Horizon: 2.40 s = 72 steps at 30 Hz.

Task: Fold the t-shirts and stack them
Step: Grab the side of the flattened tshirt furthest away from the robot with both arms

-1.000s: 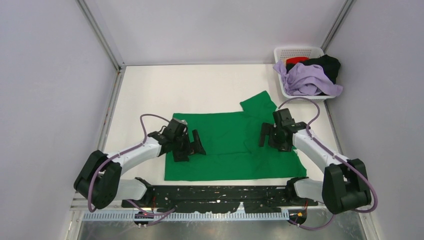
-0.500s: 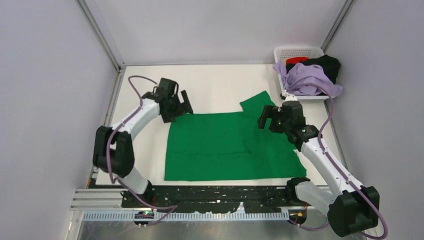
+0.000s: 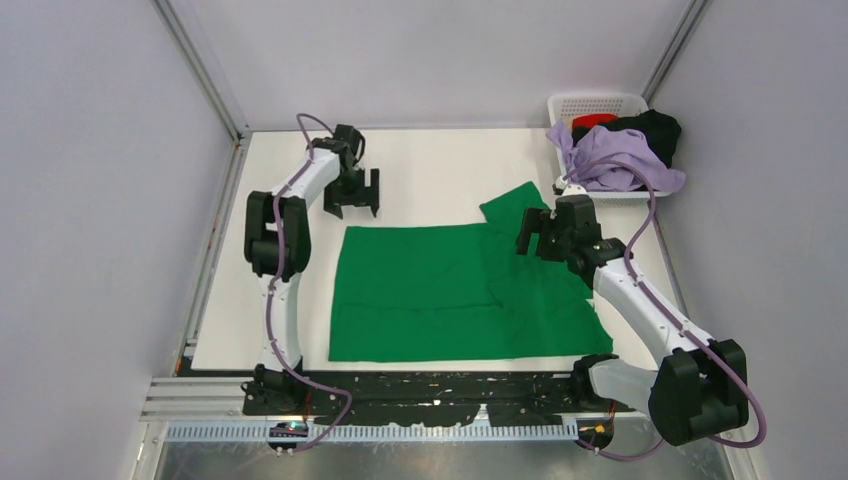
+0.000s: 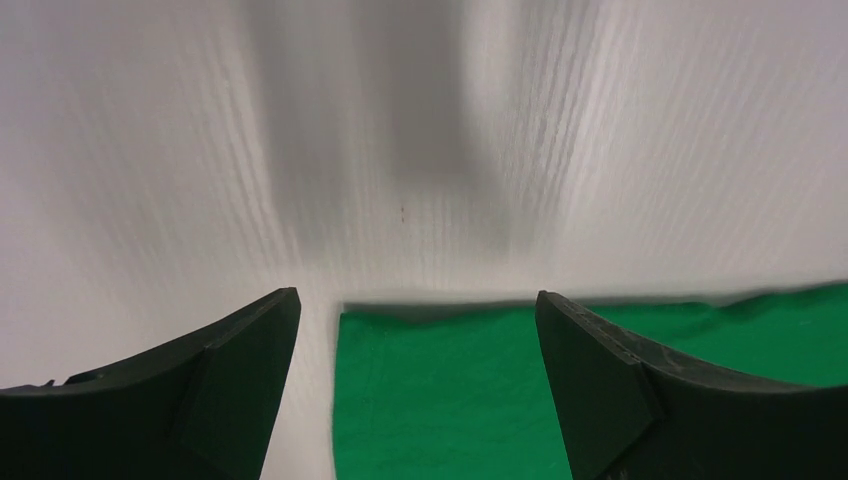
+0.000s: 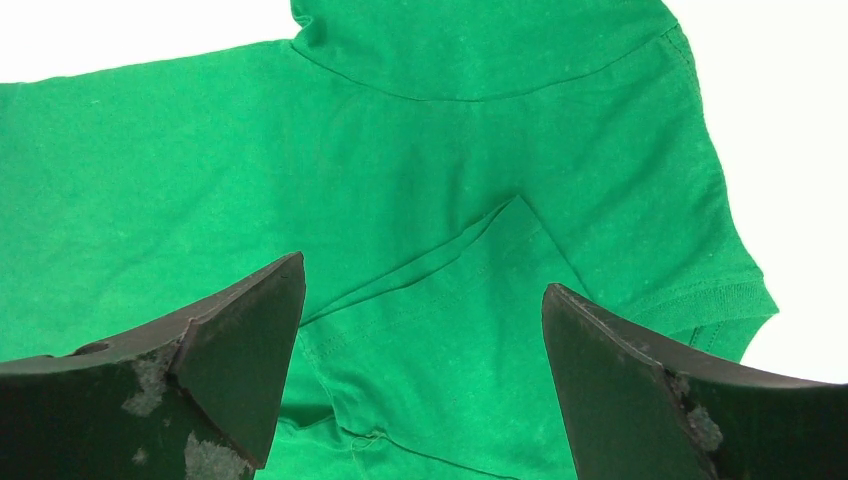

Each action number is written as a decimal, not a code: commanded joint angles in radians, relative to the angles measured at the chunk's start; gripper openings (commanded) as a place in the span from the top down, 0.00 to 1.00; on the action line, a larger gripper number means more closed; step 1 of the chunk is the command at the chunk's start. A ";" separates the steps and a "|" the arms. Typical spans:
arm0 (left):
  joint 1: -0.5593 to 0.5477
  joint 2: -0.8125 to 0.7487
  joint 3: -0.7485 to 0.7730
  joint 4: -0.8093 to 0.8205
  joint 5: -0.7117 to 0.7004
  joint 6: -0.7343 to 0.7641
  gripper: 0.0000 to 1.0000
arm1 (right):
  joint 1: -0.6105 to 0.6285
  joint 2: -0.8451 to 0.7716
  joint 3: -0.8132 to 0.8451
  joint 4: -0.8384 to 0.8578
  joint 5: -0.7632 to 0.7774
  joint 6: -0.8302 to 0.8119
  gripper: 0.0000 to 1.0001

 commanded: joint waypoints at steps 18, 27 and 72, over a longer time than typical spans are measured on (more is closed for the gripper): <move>0.001 0.044 0.006 -0.156 0.264 0.268 0.56 | -0.005 -0.009 0.033 0.036 0.048 -0.038 0.05; 0.001 0.037 0.029 -0.154 0.217 0.265 0.86 | -0.004 0.008 0.039 0.036 0.046 -0.051 0.04; -0.010 0.011 0.004 -0.092 0.238 0.399 1.00 | -0.085 1.289 1.395 -0.476 -0.077 -0.281 0.23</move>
